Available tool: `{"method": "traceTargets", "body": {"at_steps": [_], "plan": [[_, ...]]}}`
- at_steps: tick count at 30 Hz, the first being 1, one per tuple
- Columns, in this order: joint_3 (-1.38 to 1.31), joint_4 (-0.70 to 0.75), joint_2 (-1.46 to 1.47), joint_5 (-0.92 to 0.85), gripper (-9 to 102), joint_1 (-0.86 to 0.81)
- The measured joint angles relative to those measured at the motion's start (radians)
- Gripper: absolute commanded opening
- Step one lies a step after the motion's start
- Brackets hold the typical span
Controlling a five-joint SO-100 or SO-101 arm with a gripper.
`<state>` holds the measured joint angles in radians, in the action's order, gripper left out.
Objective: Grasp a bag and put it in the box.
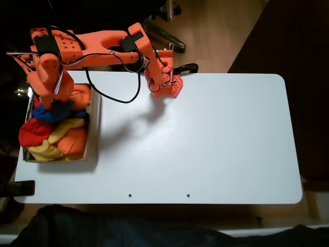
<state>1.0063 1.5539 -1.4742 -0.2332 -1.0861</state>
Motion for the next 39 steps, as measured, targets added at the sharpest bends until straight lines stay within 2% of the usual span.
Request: {"method": "traceTargets", "body": {"at_steps": [22, 32, 39], "plan": [[0.130, -0.133, -0.002, -0.123, 0, 0.006], [0.190, -0.183, -0.032, -0.161, 24, 0.008], [0.273, -0.241, -0.101, -0.161, 29, 0.015]]}}
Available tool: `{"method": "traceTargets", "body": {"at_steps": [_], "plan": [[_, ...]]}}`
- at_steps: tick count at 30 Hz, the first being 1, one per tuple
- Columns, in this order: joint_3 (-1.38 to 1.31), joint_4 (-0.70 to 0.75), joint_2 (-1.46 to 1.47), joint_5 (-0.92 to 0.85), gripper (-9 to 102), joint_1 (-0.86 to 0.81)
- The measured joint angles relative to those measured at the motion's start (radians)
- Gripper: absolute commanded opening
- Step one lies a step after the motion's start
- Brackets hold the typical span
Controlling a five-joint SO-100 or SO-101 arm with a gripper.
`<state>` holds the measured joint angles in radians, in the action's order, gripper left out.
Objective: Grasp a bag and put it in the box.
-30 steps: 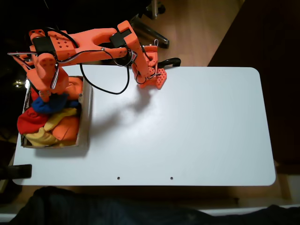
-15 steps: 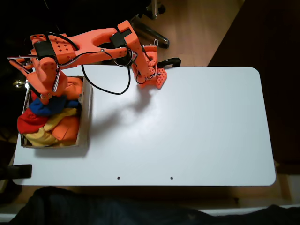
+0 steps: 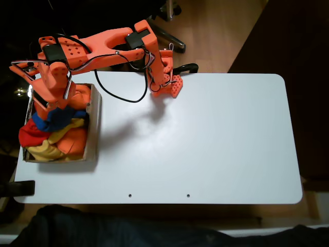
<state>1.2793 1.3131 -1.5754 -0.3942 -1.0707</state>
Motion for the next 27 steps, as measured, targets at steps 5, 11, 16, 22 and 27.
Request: {"method": "traceTargets", "body": {"at_steps": [5, 11, 16, 22, 27], "plan": [[0.051, -0.031, -0.041, 0.000, 36, 0.011], [0.094, -0.035, -0.104, 0.012, 48, 0.014], [0.106, -0.044, -0.167, 0.031, 53, 0.015], [0.129, -0.046, -0.206, 0.031, 55, 0.020], [0.135, -0.046, -0.225, 0.031, 59, 0.020]]}}
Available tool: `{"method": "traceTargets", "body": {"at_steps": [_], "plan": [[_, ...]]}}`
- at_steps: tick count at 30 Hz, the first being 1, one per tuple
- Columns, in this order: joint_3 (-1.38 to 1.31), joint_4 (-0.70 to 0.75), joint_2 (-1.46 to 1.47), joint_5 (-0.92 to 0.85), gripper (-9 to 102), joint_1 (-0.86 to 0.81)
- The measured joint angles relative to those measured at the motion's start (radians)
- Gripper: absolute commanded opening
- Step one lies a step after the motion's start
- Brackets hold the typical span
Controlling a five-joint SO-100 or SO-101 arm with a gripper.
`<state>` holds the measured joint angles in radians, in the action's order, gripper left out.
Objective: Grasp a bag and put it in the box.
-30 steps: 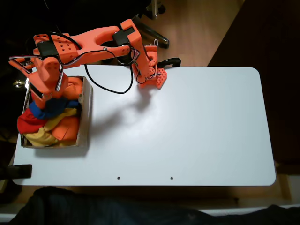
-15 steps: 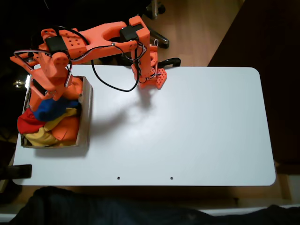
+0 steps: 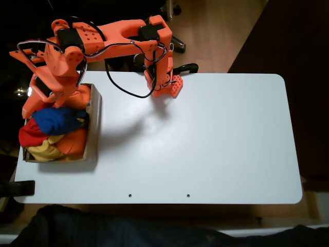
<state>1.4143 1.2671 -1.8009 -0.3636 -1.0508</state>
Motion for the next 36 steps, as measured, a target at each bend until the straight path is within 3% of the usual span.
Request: {"method": "traceTargets", "body": {"at_steps": [9, 25, 36], "plan": [[0.002, -0.003, -0.002, -0.012, 71, -0.008], [0.002, -0.147, 0.002, 0.018, 90, -0.044], [0.014, -0.158, -0.115, 0.107, 90, -0.002]]}}
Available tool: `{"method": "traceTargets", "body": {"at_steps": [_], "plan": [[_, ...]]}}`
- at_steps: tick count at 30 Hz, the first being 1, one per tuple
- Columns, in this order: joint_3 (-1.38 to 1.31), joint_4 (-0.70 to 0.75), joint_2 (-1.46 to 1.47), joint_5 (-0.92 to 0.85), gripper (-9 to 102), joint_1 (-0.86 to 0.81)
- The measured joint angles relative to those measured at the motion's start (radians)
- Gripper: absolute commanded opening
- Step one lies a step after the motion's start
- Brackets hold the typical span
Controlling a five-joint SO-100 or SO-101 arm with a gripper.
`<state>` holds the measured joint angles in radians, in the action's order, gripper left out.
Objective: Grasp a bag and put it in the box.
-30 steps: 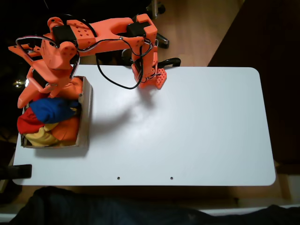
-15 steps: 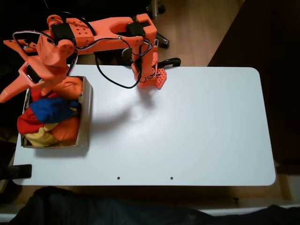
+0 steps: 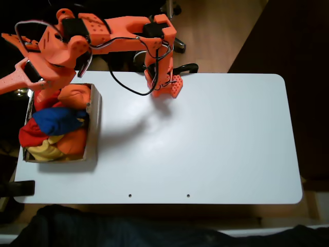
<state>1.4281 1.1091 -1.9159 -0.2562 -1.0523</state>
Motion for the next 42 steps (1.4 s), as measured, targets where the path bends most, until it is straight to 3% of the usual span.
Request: {"method": "traceTargets", "body": {"at_steps": [21, 30, 42], "plan": [[0.011, 0.287, -0.397, 0.259, 90, 0.313], [0.011, 0.342, -0.560, 0.367, 90, 0.517], [0.052, 0.402, -0.726, 0.374, 90, 0.784]]}}
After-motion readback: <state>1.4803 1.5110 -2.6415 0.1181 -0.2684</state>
